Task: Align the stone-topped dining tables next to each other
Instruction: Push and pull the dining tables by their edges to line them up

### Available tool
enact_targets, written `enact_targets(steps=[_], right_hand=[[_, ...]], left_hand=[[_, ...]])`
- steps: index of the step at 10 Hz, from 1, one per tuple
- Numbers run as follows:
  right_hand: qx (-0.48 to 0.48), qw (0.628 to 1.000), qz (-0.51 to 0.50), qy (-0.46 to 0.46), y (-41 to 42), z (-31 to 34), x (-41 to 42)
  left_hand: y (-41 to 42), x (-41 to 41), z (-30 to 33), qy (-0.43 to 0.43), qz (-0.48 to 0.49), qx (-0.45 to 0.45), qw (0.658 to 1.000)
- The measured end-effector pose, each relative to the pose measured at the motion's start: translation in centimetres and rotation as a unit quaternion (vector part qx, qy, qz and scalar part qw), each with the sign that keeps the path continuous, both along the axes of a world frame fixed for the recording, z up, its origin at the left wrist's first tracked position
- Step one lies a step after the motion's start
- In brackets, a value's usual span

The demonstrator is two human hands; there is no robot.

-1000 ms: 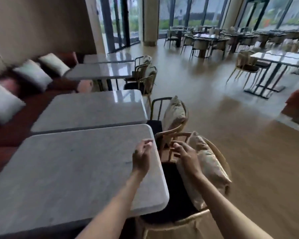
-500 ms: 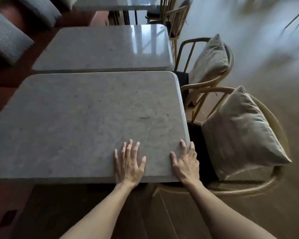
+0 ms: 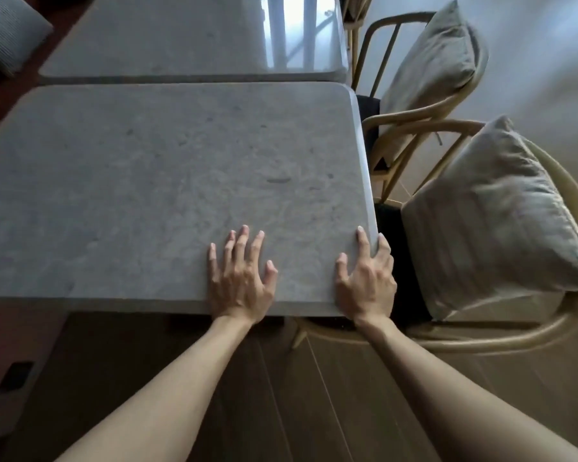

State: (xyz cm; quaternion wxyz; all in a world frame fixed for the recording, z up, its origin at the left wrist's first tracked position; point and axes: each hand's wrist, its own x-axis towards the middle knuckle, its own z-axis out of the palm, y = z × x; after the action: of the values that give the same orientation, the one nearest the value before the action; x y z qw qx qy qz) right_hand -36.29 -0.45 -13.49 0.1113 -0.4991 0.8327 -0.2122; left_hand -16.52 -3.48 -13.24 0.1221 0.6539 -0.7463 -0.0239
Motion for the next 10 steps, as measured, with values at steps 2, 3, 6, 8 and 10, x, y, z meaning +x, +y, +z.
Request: enact_targets(steps=[2, 3, 6, 8, 10], right_hand=[[-0.016, 1.0, -0.005, -0.005, -0.11, -0.21, 0.03], [-0.022, 1.0, -0.003, -0.007, -0.31, -0.3, 0.02], [-0.033, 0.999, -0.013, -0.009, -0.38, -0.66, 0.02], [-0.029, 0.999, -0.012, -0.014, -0.4, -0.38, 0.07], [-0.025, 1.0, -0.011, -0.015, -0.37, -0.25, 0.04]], left_hand=[[-0.09, -0.04, -0.07, 0.006, 0.003, -0.015, 1.0], [-0.24, -0.08, -0.03, 0.007, 0.005, -0.024, 1.0], [-0.19, 0.0, -0.14, -0.005, 0.001, -0.03, 1.0], [-0.22, 0.02, -0.08, -0.004, 0.003, -0.028, 1.0], [-0.26, 0.05, -0.19, -0.008, 0.003, -0.028, 1.0]])
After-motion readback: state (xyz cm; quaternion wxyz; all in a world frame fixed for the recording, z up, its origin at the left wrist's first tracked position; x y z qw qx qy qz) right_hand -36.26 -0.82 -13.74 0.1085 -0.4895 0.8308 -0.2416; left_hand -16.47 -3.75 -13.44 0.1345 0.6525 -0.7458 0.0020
